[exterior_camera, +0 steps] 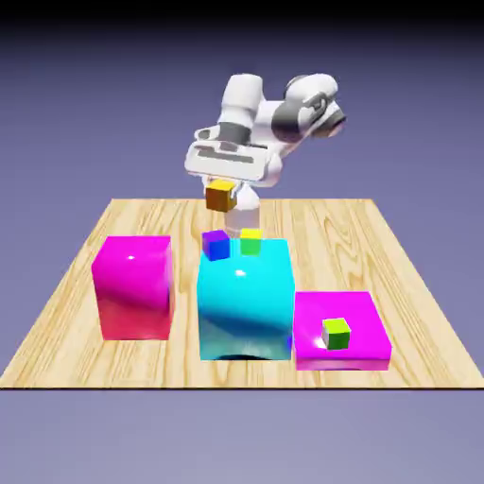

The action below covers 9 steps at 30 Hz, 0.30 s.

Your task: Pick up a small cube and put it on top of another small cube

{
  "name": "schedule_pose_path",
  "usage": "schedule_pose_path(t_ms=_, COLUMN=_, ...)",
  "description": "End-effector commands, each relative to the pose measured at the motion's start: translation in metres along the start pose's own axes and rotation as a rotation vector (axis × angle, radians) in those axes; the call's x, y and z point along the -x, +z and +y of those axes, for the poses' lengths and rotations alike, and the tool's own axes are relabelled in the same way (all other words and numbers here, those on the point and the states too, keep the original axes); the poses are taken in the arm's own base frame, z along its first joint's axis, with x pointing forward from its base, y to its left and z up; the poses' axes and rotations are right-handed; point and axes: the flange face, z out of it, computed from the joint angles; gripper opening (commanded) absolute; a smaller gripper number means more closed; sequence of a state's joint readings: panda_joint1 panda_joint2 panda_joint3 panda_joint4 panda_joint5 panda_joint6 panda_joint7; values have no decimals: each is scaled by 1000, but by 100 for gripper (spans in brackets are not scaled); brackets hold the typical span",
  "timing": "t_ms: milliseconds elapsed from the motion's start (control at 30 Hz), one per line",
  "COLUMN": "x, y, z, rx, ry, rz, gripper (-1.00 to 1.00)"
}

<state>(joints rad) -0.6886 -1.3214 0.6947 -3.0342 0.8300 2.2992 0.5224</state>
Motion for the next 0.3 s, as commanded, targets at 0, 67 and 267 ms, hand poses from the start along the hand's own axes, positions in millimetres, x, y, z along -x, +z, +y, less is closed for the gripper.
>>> schedule_pose_path(t_ms=0, x=1, y=10, z=1, rx=1, ry=0, rz=1, gripper=-100)
schedule_pose_path(t_ms=67, x=3, y=28, z=3, rx=2, ry=0, rz=1, gripper=-100)
schedule_pose_path(t_ms=267, x=5, y=38, z=6, rx=3, ry=1, rz=3, gripper=100)
